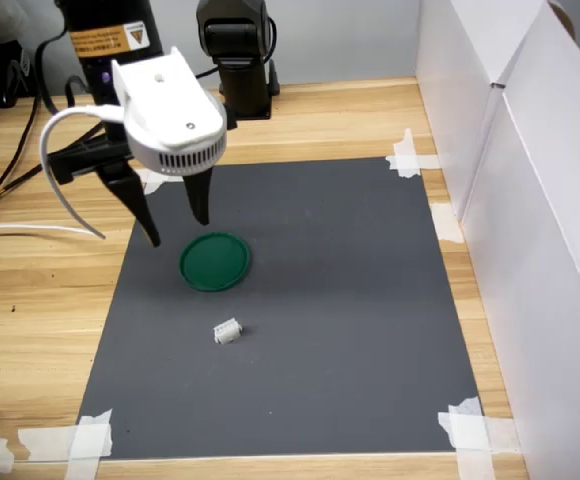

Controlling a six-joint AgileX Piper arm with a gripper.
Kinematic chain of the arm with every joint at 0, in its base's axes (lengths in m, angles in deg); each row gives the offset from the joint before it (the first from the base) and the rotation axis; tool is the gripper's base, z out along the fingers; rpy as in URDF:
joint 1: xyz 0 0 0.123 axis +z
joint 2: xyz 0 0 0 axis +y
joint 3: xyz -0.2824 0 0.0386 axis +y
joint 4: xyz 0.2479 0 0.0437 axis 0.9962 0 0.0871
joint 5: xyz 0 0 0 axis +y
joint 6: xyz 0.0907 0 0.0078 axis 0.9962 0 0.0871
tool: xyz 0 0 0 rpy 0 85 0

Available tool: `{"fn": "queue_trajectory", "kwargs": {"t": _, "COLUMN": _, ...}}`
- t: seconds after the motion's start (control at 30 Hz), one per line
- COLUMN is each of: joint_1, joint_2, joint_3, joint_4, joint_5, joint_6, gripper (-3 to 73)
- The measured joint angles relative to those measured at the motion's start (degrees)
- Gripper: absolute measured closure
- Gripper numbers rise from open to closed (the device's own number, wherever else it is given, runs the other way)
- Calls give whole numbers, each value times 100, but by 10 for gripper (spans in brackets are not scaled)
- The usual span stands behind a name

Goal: Grasp a white terminal and put it in the green lid.

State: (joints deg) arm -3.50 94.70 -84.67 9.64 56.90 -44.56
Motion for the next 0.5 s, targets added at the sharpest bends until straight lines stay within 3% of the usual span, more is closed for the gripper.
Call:
{"fn": "queue_trajectory", "kwargs": {"t": 0.13, "joint_1": 0, "joint_2": 197, "joint_3": -139, "joint_4": 0, "joint_5": 0, "joint_6": 6, "gripper": -7}}
{"fn": "queue_trajectory", "kwargs": {"t": 0.5, "joint_1": 65, "joint_2": 533, "joint_3": -385, "joint_4": 228, "joint_5": 208, "joint_6": 68, "gripper": -20}}
